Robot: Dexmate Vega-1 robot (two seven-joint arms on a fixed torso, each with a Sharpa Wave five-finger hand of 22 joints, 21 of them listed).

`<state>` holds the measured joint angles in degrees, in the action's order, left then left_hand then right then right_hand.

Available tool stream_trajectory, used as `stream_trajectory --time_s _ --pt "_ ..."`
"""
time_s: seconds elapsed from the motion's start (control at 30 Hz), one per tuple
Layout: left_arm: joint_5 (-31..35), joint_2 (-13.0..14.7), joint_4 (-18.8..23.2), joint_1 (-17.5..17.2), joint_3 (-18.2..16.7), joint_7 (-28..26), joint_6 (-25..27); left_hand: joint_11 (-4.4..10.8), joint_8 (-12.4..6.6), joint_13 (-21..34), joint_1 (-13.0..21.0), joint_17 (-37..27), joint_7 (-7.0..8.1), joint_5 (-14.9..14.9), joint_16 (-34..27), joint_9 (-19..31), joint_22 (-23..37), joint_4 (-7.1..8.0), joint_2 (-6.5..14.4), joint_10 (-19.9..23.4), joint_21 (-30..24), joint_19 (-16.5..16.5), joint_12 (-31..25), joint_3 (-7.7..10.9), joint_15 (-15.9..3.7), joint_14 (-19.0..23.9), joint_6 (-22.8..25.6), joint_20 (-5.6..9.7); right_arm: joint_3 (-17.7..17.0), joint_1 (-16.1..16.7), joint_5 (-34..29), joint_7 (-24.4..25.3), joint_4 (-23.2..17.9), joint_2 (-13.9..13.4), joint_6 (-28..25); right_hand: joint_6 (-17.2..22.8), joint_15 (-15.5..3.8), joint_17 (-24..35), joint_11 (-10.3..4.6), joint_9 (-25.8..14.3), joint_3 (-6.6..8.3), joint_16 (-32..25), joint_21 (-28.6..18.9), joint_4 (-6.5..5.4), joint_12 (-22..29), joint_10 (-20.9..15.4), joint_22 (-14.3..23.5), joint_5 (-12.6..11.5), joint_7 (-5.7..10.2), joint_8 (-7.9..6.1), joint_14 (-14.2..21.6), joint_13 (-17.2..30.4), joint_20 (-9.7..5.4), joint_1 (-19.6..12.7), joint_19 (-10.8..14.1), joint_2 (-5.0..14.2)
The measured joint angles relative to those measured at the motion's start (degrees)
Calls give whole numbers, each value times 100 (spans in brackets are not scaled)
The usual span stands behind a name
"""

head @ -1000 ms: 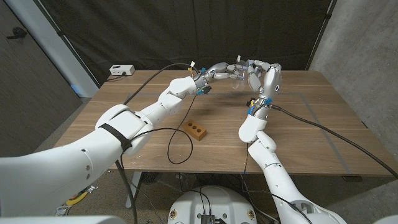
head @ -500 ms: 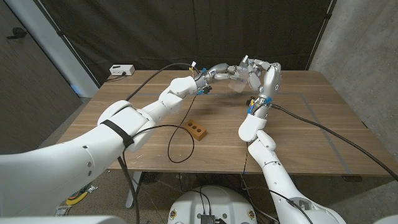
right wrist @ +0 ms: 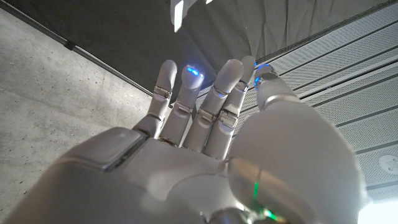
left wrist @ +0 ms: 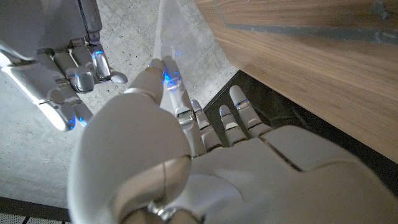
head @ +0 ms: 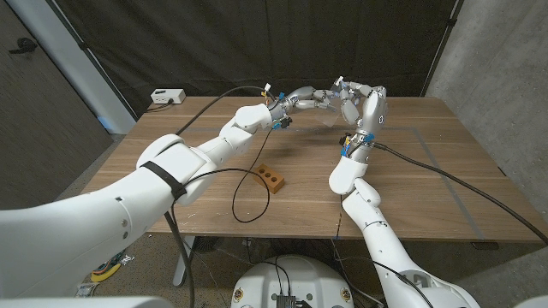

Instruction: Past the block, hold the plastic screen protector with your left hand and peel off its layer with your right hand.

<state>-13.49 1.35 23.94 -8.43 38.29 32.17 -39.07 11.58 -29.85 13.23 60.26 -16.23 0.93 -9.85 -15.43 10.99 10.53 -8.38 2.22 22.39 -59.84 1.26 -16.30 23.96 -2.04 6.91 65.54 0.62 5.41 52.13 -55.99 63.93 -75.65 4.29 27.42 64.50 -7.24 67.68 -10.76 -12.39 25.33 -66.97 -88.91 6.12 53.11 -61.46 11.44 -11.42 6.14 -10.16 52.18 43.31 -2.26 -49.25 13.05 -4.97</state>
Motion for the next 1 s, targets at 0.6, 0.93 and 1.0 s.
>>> stream_trajectory --time_s 0.6,0.93,1.0 --pt "-11 8 -53 8 -23 -52 -179 15 317 78 -129 -92 500 -56 0 -40 28 161 31 -447 0 186 171 -111 -1 -143 -156 -186 310 227 2401 -1571 -545 -459 -160 -1330 91 -922 245 -1 -449 575 39 25 -485 748 16 19 -239 -1 -253 -527 1 327 -185 154" --pt "-6 39 -23 -34 -30 -93 -297 49 340 103 -172 -121 594 -118 0 -49 28 184 30 -484 0 195 171 -134 -1 -205 -124 -195 175 266 2944 -1975 -598 -353 -118 -1409 91 -987 224 -1 -653 529 39 -20 -485 809 16 19 -318 -23 -252 -494 1 525 -185 110" --pt "-3 50 7 -45 -30 -92 -329 44 340 121 -172 -121 594 -140 0 -49 28 199 30 -516 0 195 171 -152 -22 -227 -124 -195 132 276 3057 -2071 -609 -313 -109 -1409 91 -986 225 -1 -669 529 39 -36 -485 809 12 18 -318 -24 -252 -494 1 546 -184 131"
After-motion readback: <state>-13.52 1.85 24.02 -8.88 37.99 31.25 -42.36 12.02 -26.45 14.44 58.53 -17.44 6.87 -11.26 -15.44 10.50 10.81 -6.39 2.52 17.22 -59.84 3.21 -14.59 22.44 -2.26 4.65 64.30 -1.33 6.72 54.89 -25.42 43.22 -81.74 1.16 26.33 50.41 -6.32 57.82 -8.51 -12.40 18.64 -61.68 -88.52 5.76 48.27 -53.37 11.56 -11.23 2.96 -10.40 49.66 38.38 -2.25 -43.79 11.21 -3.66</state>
